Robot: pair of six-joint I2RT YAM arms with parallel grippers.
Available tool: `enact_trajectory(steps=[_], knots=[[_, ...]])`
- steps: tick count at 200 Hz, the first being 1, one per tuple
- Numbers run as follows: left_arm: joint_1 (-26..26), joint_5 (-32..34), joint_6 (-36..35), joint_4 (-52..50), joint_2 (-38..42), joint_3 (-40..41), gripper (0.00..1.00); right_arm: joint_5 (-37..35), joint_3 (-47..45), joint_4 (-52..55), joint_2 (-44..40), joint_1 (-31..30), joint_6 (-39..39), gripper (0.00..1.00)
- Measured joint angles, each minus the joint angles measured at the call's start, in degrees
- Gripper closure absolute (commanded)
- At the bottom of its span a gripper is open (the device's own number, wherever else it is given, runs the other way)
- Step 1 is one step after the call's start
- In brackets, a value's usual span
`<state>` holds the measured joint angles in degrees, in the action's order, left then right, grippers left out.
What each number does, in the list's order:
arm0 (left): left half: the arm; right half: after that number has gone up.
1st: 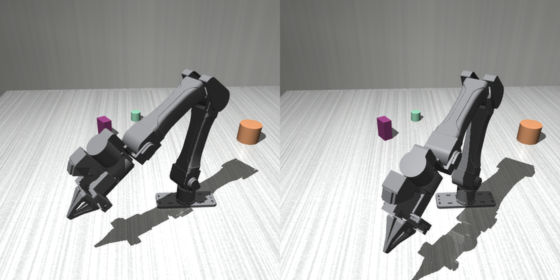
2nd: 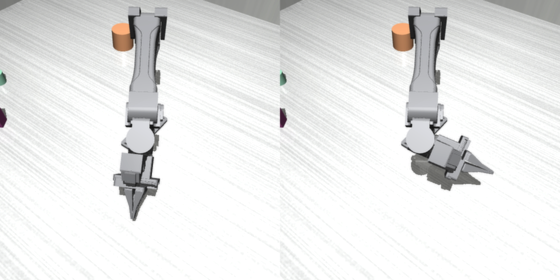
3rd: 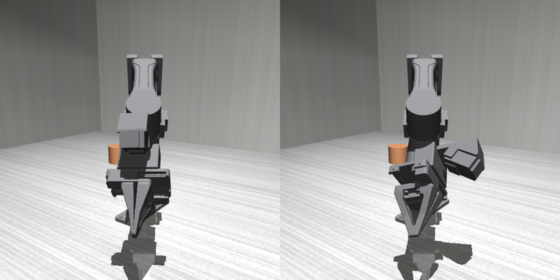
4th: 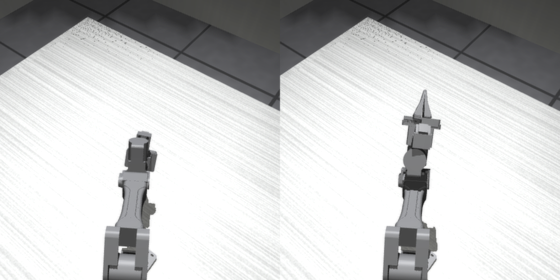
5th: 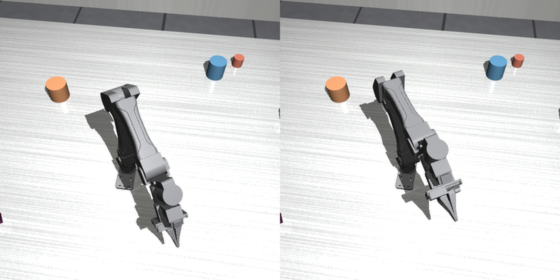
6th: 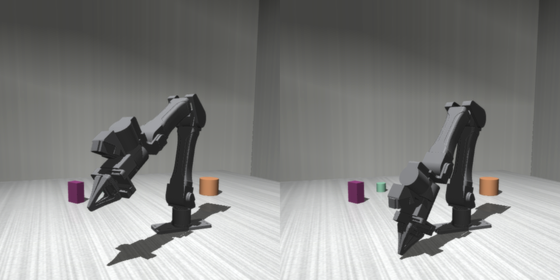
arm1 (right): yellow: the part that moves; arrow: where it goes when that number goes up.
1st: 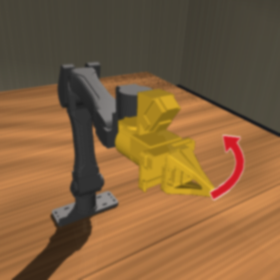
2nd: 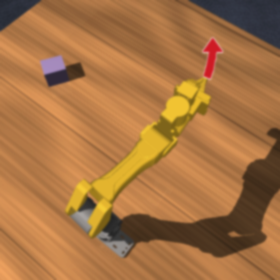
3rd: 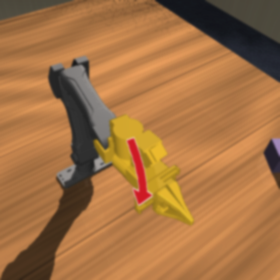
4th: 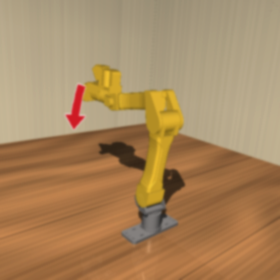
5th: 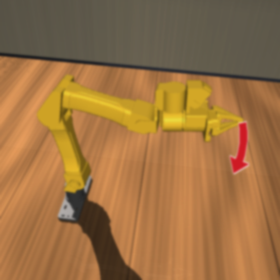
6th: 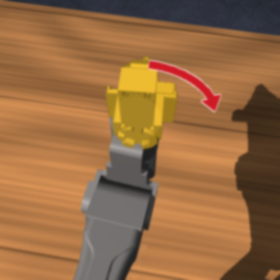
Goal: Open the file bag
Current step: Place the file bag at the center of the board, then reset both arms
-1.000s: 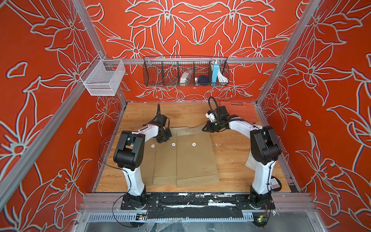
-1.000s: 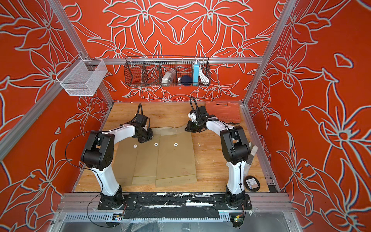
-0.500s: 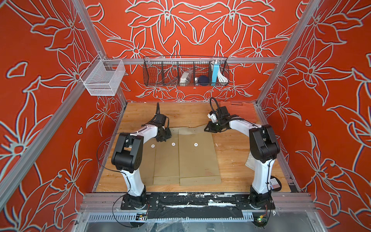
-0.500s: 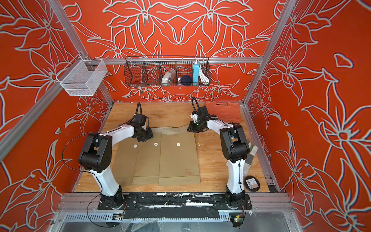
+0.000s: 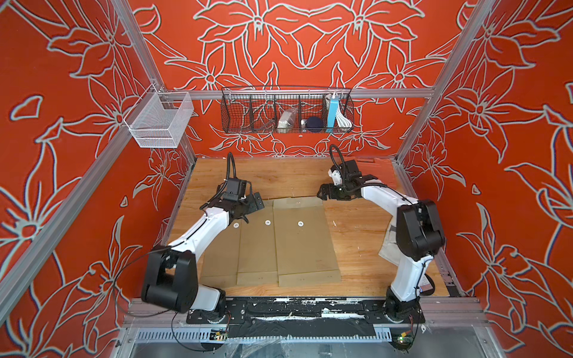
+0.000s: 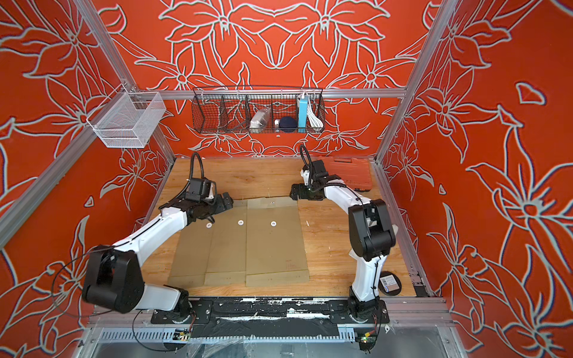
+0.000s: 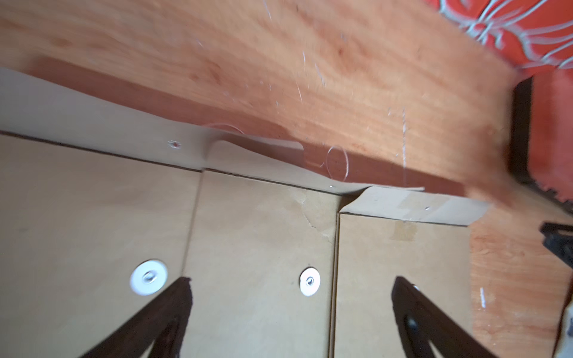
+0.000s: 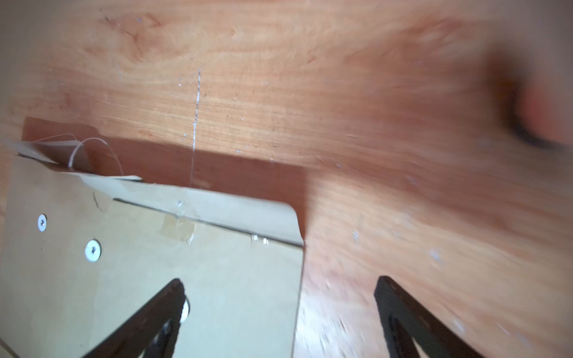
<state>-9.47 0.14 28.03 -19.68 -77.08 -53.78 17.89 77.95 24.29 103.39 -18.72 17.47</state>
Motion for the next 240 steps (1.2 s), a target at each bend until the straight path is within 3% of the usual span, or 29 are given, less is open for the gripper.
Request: enact_trajectory(steps=[60,89,118,156,198,240], knots=[[-0.39,12.31,-1.64,4.37,26.58,14.19,0.00,-8.20,-19.04,-10.62,-30.60,0.00,-0.98,0.02],[-0.39,15.43,-6.29,10.91,35.21,23.32,0.00,-14.16,-27.02,-13.86,-37.59,-0.04,-1.16,0.02],[-0.39,15.65,-14.29,16.11,39.52,30.86,0.00,-24.90,-37.31,-21.92,-44.76,0.02,1.68,0.02],[-0.44,16.50,-22.03,22.25,40.89,36.70,0.00,-34.84,-53.09,-40.04,-45.29,1.22,-1.79,0.02],[-0.61,18.67,-28.09,31.61,32.68,41.59,0.01,-41.03,-53.62,-41.46,-41.83,3.39,-11.87,0.02],[0.13,17.79,-31.69,39.17,24.65,42.71,0.01,-43.85,-55.65,-46.31,-34.32,7.19,-14.49,0.02]])
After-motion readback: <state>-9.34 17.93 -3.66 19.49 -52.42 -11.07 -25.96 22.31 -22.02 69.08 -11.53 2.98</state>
